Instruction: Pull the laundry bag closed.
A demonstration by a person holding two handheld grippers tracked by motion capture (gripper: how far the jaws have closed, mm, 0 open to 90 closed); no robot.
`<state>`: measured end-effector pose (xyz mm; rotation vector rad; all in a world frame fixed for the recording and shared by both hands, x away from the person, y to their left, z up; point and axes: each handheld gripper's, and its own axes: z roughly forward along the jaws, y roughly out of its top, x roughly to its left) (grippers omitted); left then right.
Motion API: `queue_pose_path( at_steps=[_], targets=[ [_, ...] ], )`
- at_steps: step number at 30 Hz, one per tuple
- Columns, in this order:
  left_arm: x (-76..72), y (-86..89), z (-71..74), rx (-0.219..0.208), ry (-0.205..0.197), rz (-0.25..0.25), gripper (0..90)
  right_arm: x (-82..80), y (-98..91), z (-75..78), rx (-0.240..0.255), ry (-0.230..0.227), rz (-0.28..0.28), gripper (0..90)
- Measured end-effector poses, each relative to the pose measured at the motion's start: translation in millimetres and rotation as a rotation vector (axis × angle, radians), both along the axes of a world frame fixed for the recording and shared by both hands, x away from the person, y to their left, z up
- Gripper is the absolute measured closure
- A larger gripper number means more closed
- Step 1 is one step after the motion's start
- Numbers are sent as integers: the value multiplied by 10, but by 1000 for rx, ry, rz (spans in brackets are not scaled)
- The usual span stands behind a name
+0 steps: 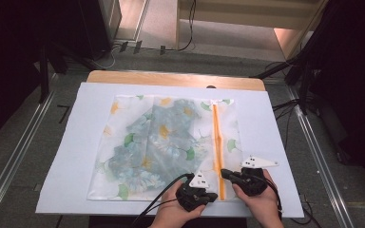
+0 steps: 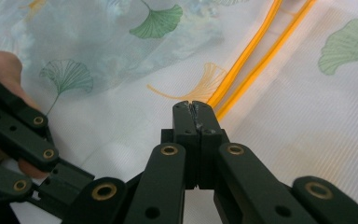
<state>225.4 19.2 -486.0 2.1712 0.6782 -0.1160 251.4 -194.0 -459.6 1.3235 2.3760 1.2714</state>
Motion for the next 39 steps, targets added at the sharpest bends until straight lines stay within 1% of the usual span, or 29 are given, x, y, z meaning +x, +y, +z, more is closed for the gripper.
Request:
queue_pose_path(
  at_steps=[1,5,6,9,14,21,23,24,26,28,31,36,39],
  targets=[
    [1,0,-1,-1,1,1,900,0,0,0,0,0,0,900],
    [12,5,3,7,3,-4,900,103,1,29,-10,-9,-11,900],
    [12,5,2,6,5,-3,900,103,1,29,-10,-9,-11,900],
    [19,7,-3,-3,12,-1,900,175,-22,29,8,4,-23,900],
    [13,7,-2,0,7,0,900,278,18,48,-10,-4,-25,900],
    [12,5,-5,-8,15,3,900,478,57,111,-1,-7,-37,900],
    [14,5,-5,-10,18,4,900,567,92,111,-7,4,-36,900],
    [16,5,-5,-10,19,4,900,567,92,111,-7,4,-36,900],
    [18,7,-4,-8,20,3,900,618,117,104,-12,2,-33,900],
    [22,10,-5,-8,23,2,900,660,135,102,-4,10,-39,900],
    [25,10,-6,-11,28,1,900,725,149,102,-22,4,-35,900],
    [25,11,-6,-11,27,0,900,836,128,140,-18,9,-56,900],
    [28,12,-7,-12,29,1,900,919,125,170,-25,7,-64,900]
  ],
)
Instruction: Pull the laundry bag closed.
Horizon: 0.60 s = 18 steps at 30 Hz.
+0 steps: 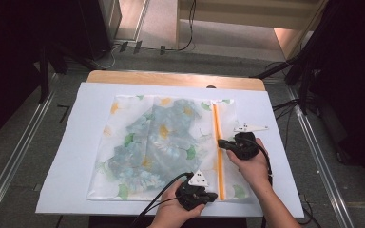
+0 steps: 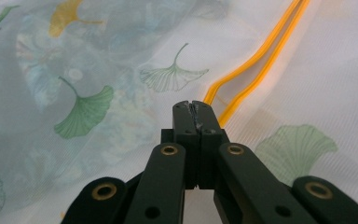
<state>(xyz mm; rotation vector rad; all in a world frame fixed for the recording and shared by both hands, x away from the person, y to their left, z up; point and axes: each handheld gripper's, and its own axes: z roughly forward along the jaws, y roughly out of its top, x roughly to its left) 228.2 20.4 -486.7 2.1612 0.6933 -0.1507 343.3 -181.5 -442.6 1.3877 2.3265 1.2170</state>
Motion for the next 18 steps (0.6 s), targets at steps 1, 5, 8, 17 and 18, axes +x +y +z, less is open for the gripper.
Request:
queue_pose_path(
  at_steps=[1,5,8,17,18],
  targets=[
    [0,0,0,0,0,0,900,0,0,0,0,0,0,900],
    [-2,-1,0,-1,-1,1,900,92,0,26,1,-6,-4,900],
    [-1,0,0,0,-1,-1,900,160,9,43,0,-7,-17,900],
    [17,4,-1,-1,18,3,900,396,35,121,-14,-24,-39,900],
    [26,7,-3,-5,26,2,900,424,33,138,-13,-24,-44,900]
  ],
)
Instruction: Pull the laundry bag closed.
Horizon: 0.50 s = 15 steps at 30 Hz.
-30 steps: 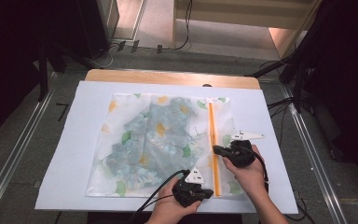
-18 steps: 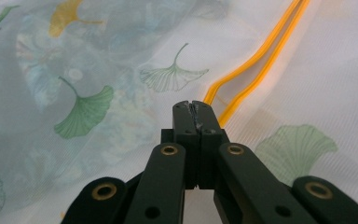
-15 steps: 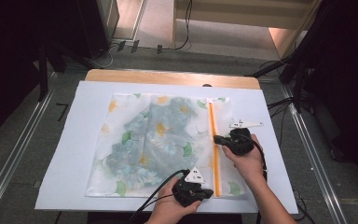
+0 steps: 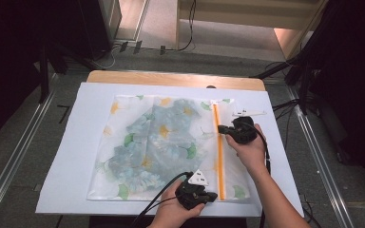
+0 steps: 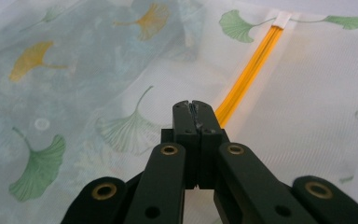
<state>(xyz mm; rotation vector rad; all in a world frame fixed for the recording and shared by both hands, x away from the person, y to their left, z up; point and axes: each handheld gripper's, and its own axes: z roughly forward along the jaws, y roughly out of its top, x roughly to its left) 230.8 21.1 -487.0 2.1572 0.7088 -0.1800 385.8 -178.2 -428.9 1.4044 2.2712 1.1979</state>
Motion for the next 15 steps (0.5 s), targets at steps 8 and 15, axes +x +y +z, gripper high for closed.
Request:
queue_pose_path(
  at_steps=[8,15],
  targets=[
    [6,2,0,0,3,-3,900,209,22,61,-10,-3,-7,900],
    [29,7,-3,-6,36,3,900,463,57,64,-1,-15,-48,900]
  ],
)
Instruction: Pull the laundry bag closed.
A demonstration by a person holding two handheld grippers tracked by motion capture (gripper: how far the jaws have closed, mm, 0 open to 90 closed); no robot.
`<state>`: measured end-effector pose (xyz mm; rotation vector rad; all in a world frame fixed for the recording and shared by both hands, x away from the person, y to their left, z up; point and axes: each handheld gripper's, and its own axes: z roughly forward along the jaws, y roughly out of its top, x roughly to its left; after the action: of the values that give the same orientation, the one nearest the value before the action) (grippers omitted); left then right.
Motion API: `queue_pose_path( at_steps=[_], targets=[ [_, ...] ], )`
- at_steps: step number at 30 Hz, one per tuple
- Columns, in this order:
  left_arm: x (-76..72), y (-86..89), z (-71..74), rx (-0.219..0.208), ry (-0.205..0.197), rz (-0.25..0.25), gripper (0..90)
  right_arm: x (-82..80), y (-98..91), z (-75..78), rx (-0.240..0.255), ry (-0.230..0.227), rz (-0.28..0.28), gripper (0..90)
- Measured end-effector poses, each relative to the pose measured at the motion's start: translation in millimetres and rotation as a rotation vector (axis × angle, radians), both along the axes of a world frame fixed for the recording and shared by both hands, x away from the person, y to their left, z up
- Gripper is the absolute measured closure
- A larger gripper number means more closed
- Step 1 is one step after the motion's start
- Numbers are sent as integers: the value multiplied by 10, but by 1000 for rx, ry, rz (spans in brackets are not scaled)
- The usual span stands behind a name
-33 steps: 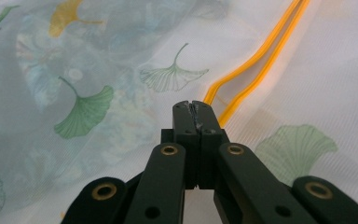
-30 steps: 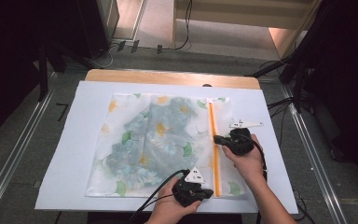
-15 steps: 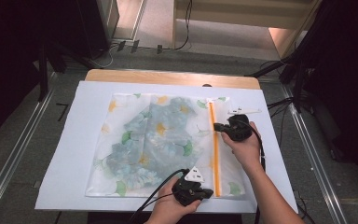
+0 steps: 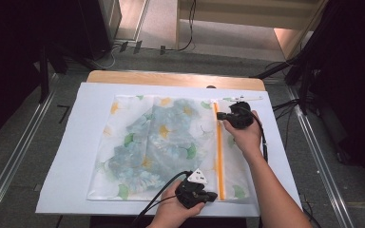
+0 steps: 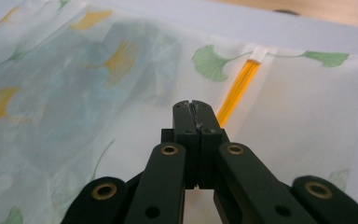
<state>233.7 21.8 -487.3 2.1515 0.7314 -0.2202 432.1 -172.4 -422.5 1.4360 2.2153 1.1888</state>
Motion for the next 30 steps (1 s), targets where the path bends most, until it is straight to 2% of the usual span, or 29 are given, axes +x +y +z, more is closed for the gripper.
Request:
queue_pose_path(
  at_steps=[1,4,5,6,7,8,10,11,12,13,14,15,16,17,18,20,22,23,24,26,27,30],
  targets=[
    [2,0,-2,-2,1,1,900,44,-6,7,-2,-2,-13,900],
    [3,1,-2,-3,3,1,900,197,-64,51,44,8,-47,900],
    [3,1,-2,-3,3,1,900,197,-64,51,44,8,-47,900],
    [4,2,-3,-4,4,1,900,210,-86,56,72,15,-47,900],
    [4,2,-4,-5,5,1,900,196,-101,25,104,50,-19,900],
    [3,2,-3,-4,4,1,900,196,-101,25,104,50,-19,900],
    [3,2,-4,-4,2,0,900,126,-54,-44,16,52,9,900],
    [4,2,-3,-3,2,-1,900,90,-34,-94,-3,61,19,900],
    [6,3,-3,-3,3,-1,900,26,-3,-195,-13,87,29,835],
    [5,2,-4,-3,4,-2,900,26,-3,-195,-13,87,29,835],
    [4,1,-3,-3,2,-2,900,-18,34,-288,-13,111,36,752],
    [4,1,-3,-3,2,-2,900,-18,34,-288,-13,111,36,752],
    [5,1,-3,-2,3,-2,900,-33,57,-328,-36,115,32,715],
    [10,-1,-4,-6,7,-2,900,-48,96,-392,-91,109,2,673],
    [10,-1,-4,-6,7,-2,900,-43,110,-416,-102,116,-2,661],
    [14,0,-5,-7,8,-4,900,-38,127,-438,-116,116,-6,679],
    [17,0,-5,-8,11,-5,900,-44,154,-453,-127,114,-8,797],
    [18,1,-3,-5,11,-5,900,-54,166,-450,-152,102,-12,872],
    [17,0,-4,-6,12,-4,900,-57,160,-440,-144,102,-9,900],
    [13,0,-5,-8,9,-3,900,-55,149,-430,-134,97,-10,900],
    [12,0,-3,-4,7,-3,900,-45,123,-420,-109,104,-4,900],
    [9,1,-3,-4,6,-3,900,-38,104,-423,-100,100,-9,900]
  ],
)
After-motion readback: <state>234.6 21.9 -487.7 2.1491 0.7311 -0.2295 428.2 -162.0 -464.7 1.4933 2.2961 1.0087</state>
